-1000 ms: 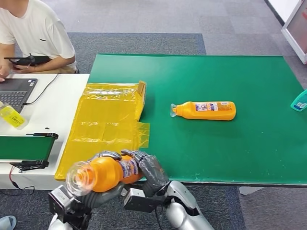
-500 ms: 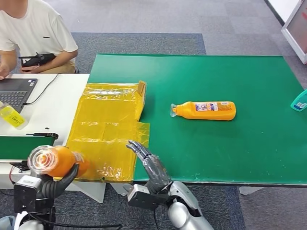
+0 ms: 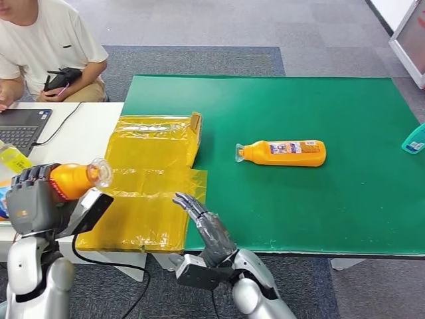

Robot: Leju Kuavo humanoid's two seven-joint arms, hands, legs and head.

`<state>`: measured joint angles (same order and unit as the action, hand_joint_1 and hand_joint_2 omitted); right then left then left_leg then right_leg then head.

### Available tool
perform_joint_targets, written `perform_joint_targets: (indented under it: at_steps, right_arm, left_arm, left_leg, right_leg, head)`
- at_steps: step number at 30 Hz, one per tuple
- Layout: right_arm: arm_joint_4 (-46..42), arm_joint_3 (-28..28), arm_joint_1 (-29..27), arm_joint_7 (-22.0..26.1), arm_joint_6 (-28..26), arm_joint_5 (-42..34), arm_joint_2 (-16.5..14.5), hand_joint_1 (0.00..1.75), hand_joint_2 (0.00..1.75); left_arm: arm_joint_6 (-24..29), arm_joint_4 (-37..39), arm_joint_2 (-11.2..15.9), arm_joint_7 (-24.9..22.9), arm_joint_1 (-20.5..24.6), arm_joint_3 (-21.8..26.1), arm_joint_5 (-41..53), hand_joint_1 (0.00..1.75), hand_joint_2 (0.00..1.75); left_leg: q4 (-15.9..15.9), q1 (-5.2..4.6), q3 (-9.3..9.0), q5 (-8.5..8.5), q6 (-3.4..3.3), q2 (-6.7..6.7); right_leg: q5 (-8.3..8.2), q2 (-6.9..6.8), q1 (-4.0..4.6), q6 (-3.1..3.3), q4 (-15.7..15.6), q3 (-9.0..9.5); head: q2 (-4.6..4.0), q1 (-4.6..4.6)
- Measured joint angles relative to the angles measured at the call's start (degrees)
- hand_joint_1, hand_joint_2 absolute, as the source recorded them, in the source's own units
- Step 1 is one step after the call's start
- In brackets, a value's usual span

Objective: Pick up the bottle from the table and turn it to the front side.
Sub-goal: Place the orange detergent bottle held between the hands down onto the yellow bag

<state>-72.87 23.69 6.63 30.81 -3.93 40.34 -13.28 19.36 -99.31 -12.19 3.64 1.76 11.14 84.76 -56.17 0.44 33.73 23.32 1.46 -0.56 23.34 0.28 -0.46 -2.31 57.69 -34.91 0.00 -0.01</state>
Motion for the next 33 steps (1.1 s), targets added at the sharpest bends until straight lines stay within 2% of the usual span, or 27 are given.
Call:
perform_joint_targets:
  at_steps: [3,7,14,17,25,33]
  right_arm:
    - [0.2,0.3,0.99,0.54,0.83,-0.51,-0.24,0.0,1.75]
    - [0.6,1.28,1.97,1.07,1.36,-1.32,-0.48,0.0,1.75]
    - [0.74,2.74,3.03,2.31,1.6,-2.74,-0.57,0.0,1.75]
    - [0.74,3.28,3.26,2.52,1.89,-2.93,-0.6,0.0,1.75]
    - [0.86,4.42,3.35,2.55,2.19,-3.36,-0.6,0.0,1.75]
    - [0.84,5.42,3.31,2.69,2.53,-3.42,-0.58,0.0,1.75]
  left_arm:
    - [0.59,5.93,3.4,-4.11,5.17,-4.22,3.1,1.75,1.75]
    - [-0.83,12.63,6.07,-3.9,11.29,-10.13,3.17,1.75,1.75]
    - [-3.63,22.27,7.6,-4.87,18.81,-20.81,3.17,1.68,1.75]
    - [-3.5,25.74,7.61,-4.24,21.0,-24.12,3.17,1.71,1.75]
    - [-3.16,35.6,5.64,-3.2,24.42,-26.14,3.16,1.73,1.75]
    - [-1.84,47.4,4.19,-3.48,27.61,-23.99,2.86,1.74,1.75]
  left_leg:
    - [0.0,0.0,0.01,-0.08,0.06,0.0]
    - [0.0,0.01,0.03,-0.13,0.06,0.0]
    - [-0.02,0.0,0.09,-0.15,0.04,0.01]
    - [-0.01,0.0,0.1,-0.15,0.04,0.01]
    - [-0.01,0.0,0.15,-0.15,0.04,0.02]
    - [-0.01,0.0,0.16,-0.17,0.03,0.02]
  right_leg:
    - [-0.1,0.01,0.01,0.07,0.01,-0.01]
    - [-0.15,0.01,0.02,0.08,0.02,-0.03]
    - [-0.17,0.01,-0.01,0.05,0.01,-0.06]
    - [-0.17,0.02,0.0,0.05,0.01,-0.09]
    - [-0.17,0.03,0.01,0.06,0.02,-0.13]
    - [-0.2,0.03,0.0,0.04,0.02,-0.14]
  head:
    - [0.0,0.0]
    - [0.0,0.01]
    - [0.0,0.0]
    - [0.0,0.0]
    - [0.0,0.02]
    - [0.0,0.01]
